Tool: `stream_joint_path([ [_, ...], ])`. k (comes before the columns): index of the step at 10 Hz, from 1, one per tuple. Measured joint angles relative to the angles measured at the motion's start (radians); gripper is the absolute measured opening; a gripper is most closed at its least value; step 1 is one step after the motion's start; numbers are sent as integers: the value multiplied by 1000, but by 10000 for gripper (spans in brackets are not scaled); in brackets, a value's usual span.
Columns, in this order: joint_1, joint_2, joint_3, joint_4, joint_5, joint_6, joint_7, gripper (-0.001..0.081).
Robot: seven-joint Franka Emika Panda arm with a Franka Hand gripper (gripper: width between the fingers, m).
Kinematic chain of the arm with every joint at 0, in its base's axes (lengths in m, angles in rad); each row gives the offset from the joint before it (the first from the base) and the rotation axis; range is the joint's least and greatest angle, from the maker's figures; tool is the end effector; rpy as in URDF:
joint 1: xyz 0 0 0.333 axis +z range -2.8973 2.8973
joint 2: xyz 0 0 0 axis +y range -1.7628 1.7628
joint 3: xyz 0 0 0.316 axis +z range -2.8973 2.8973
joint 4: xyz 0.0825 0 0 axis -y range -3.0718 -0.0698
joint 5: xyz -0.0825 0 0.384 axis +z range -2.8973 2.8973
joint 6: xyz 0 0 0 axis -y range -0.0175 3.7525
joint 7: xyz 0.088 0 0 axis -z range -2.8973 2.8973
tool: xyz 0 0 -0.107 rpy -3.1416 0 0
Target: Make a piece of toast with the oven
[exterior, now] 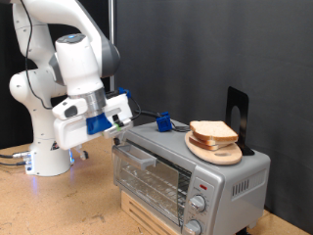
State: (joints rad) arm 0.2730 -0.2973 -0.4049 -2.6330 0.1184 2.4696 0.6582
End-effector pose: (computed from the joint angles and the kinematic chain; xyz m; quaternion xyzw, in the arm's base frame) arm 0.4194 -0.0509 0.3488 -0.9015 0.4185 -0.0249 0.1075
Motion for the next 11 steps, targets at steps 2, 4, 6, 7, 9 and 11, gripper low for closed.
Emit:
stream_joint_path([
  [2, -38, 7, -6, -3, -37, 9, 0, 808],
  [4, -66, 30, -7, -4, -61, 32, 7, 808],
  [6, -76, 64, -9, -2, -61, 56, 6, 808],
  [7, -76, 75, -9, 0, -60, 59, 6, 808],
  [9, -77, 96, -9, 3, -60, 63, 9, 808],
  [11, -78, 114, -10, 4, -56, 77, 9, 808],
])
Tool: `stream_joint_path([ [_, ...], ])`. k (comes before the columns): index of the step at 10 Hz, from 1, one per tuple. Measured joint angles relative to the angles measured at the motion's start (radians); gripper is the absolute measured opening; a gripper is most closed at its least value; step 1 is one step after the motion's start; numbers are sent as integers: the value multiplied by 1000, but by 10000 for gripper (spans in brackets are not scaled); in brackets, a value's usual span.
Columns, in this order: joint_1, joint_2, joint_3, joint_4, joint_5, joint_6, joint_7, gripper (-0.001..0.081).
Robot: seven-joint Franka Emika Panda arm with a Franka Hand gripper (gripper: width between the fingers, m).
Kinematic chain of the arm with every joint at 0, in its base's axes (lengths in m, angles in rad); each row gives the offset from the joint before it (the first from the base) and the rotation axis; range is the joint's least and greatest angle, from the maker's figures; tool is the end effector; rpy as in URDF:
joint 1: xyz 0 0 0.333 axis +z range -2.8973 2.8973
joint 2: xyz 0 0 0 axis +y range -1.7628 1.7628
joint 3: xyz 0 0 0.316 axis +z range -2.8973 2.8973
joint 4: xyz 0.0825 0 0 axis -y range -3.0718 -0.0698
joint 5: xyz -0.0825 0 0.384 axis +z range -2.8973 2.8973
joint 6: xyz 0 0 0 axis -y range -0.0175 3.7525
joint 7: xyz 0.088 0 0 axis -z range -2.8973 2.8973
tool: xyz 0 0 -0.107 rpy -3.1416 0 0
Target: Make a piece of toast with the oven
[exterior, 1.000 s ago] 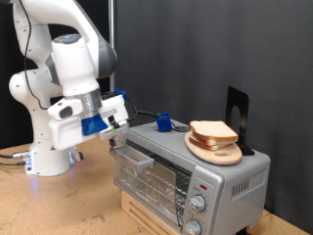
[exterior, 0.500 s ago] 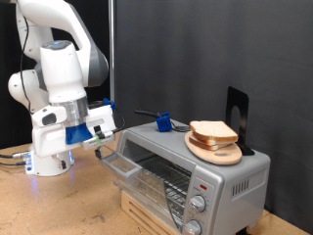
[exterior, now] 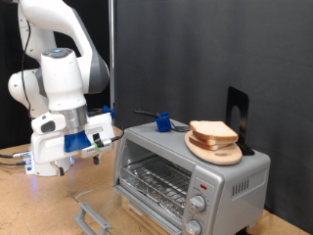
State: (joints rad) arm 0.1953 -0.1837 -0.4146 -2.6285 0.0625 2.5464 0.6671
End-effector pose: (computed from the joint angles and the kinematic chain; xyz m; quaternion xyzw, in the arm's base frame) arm 0.4216 -0.0905 0.3131 -0.8908 0.4490 -0.0286 0.0634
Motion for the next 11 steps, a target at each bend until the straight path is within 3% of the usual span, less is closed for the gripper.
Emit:
stream_joint_path([
  [3, 2, -13, -2, 6, 69, -33, -79, 808],
  [4, 2, -53, -8, 7, 101, -74, -129, 808],
  [6, 2, -50, -5, 6, 114, -69, -112, 808],
  [9, 30, -130, -53, 60, 342, -152, -261, 808],
  [11, 40, -171, -83, 124, 387, -260, -371, 808],
])
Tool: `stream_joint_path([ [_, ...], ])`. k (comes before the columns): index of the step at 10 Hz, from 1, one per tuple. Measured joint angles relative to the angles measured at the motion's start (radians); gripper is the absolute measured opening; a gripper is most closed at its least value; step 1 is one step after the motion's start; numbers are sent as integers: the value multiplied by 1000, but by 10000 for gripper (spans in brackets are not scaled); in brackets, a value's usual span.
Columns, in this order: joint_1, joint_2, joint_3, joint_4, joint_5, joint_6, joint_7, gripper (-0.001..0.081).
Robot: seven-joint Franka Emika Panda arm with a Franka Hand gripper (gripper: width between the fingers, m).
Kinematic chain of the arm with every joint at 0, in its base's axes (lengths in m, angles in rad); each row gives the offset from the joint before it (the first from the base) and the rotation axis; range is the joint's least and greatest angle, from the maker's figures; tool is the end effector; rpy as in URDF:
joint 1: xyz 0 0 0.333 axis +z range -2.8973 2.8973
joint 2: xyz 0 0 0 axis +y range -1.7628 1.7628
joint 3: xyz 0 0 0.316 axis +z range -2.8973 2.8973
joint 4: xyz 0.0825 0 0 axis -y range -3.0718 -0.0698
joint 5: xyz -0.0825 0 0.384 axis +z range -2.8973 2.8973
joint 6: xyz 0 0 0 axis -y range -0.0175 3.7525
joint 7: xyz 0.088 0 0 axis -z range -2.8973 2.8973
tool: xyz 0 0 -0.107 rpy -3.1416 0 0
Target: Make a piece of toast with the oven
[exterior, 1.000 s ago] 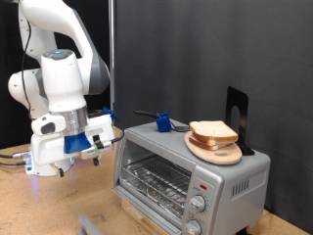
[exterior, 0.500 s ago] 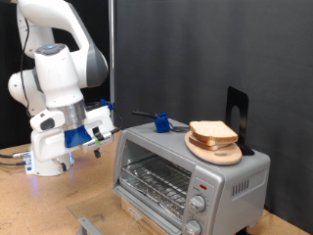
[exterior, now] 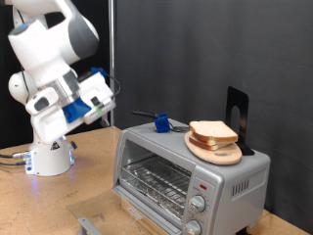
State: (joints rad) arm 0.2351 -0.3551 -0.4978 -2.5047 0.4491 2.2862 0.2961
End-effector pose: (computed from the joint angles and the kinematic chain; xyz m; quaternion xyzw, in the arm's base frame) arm 0.4276 -0.1054 0.4079 -0.8850 0.3876 -0.0277 0.2564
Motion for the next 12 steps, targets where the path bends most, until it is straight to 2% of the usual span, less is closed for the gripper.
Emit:
stream_joint_path([
  [1, 5, -6, -2, 39, 2, -50, -20, 808],
  [3, 6, 26, 36, 94, -13, -69, 87, 808],
  [6, 22, 0, 47, 93, -8, -81, -2, 808],
  [8, 35, -47, 104, 93, -43, -71, -1, 808],
  [10, 20, -85, 204, 85, -241, -10, 42, 808],
  [12, -1, -112, 312, 85, -465, -5, 92, 808],
])
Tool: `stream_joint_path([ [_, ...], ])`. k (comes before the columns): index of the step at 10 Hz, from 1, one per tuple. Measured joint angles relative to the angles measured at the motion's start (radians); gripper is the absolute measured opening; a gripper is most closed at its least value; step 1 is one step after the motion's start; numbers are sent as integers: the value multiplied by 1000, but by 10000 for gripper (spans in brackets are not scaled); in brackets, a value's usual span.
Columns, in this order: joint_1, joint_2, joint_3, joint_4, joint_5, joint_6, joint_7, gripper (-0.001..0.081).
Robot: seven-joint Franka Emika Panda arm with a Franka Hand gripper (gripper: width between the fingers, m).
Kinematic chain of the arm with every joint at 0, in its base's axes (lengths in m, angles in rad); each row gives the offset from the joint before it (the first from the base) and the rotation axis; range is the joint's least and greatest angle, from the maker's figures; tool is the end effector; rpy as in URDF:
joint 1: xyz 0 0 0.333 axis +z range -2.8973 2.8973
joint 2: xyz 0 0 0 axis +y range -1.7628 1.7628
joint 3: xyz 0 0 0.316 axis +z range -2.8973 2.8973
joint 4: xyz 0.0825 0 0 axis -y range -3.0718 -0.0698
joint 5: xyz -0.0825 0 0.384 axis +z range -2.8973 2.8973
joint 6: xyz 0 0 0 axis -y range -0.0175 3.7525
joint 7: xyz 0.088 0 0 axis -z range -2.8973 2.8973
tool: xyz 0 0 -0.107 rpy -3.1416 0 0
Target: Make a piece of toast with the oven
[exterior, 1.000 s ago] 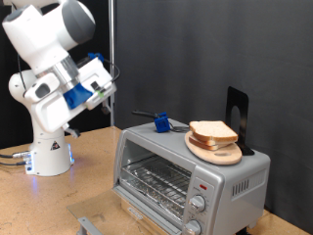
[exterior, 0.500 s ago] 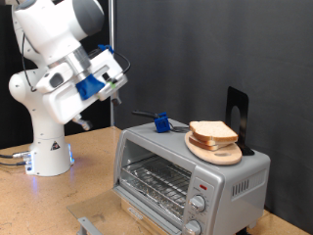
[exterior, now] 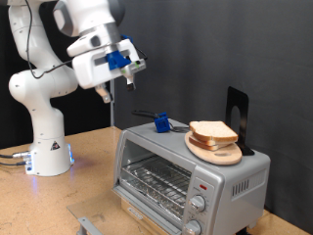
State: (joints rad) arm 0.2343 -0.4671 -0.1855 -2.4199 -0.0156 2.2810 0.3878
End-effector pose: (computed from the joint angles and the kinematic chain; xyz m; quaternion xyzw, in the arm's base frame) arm 0.4375 0.0148 0.5091 -0.9735 0.1595 -0.1481 0.0697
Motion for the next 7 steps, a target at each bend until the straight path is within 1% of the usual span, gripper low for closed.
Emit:
stream_joint_path([
  [1, -33, -9, 46, -2, -80, -1, 21, 808],
  [2, -28, -7, 38, -2, -39, -1, 20, 808],
  [3, -14, -7, 28, -2, 7, -1, -26, 808],
  [4, 21, -12, 22, 5, 67, -10, -97, 808],
  [5, 62, -20, 21, 20, 107, -48, -156, 808],
  [6, 93, -31, 26, 34, 123, -69, -184, 808],
  [7, 113, -47, 40, 38, 127, -69, -186, 808],
])
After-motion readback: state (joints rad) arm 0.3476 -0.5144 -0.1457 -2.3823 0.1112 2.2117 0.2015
